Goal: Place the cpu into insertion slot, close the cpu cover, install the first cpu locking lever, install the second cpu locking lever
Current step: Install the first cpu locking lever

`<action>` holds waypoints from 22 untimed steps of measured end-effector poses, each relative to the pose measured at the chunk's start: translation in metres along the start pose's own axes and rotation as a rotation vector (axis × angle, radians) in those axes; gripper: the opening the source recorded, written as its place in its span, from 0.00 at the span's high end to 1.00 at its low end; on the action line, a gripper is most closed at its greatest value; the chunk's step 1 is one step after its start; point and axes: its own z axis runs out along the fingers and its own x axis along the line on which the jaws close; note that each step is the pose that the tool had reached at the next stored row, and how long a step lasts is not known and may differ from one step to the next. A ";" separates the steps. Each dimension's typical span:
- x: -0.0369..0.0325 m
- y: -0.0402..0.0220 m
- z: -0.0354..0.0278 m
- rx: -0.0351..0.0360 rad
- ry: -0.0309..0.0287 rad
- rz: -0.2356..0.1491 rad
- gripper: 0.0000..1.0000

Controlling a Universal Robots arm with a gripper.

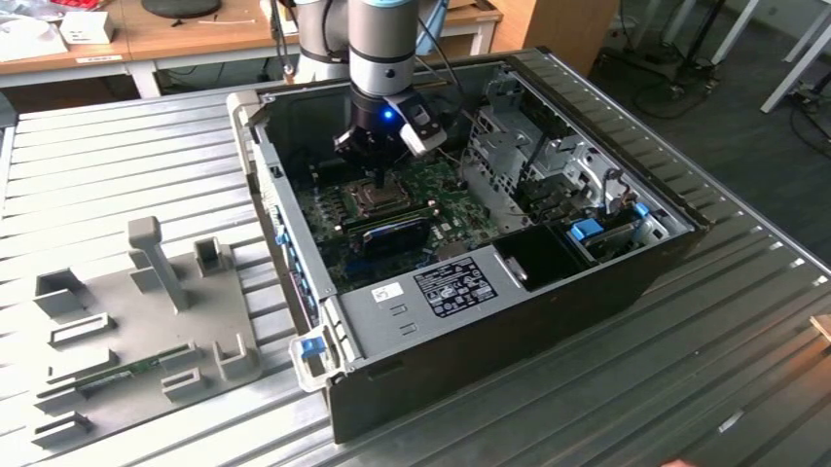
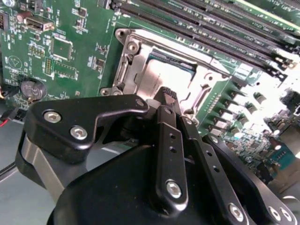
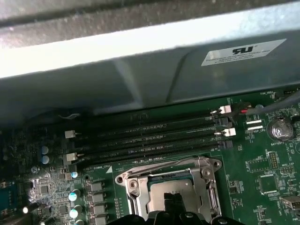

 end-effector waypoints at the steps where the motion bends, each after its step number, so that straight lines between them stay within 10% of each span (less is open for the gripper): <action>1: 0.0000 0.0000 0.0000 0.0001 0.0000 0.000 0.90; 22: -0.0008 0.0003 -0.0014 -0.0037 0.0024 -0.037 0.90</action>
